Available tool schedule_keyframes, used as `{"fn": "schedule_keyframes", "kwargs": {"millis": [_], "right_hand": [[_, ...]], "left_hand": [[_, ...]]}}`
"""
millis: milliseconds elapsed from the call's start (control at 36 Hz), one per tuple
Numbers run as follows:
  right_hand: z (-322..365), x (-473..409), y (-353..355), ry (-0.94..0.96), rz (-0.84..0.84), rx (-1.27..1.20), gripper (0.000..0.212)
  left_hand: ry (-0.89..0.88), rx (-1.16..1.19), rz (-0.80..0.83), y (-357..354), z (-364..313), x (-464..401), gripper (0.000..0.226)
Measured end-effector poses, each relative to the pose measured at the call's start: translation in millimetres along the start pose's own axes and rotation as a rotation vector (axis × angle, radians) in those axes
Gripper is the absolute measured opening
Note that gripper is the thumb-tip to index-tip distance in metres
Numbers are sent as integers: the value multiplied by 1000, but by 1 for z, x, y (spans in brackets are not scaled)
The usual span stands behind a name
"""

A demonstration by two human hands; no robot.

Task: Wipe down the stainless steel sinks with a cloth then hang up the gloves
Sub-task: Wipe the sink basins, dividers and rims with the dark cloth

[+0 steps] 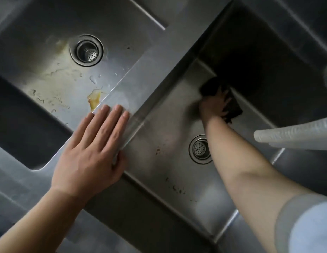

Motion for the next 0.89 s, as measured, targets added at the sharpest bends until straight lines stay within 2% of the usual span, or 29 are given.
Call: {"fn": "schedule_keyframes", "kwargs": {"millis": [56, 167, 250, 389, 444, 528, 667, 750, 889], "right_hand": [[30, 14, -27, 121, 34, 19, 67], [57, 47, -71, 236, 94, 19, 73], [36, 74, -77, 291, 134, 57, 75], [-40, 157, -80, 454, 289, 276, 65], [-76, 176, -73, 377, 287, 290, 63], [-105, 163, -48, 97, 159, 163, 60], [-90, 91, -9, -261, -135, -83, 54], [-78, 44, 12, -452, -224, -238, 53], [-45, -9, 35, -547, -239, -294, 51]], "left_hand": [[-3, 9, -6, 0, 0, 0, 75], [-6, 13, 9, 1, 1, -1, 77], [0, 15, 29, 4, 2, -2, 80], [4, 21, 82, 5, 1, -2, 85], [20, 36, 92, 6, 2, -2, 84], [27, 46, 109, 6, 2, -3, 83], [10, 55, 107, 2, 2, -2, 86], [10, 48, 102, 1, 4, -3, 85], [13, 57, 82, 1, 3, -3, 78]]}}
Point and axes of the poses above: each hand's wrist, its own x-axis away from the middle knuckle, its own y-axis out of the back of the hand, z = x × y, the point moved 6 cm from there along -x, towards the middle knuckle, and after that the axes turned 7 degrees about -x, right-handed, at the moved point
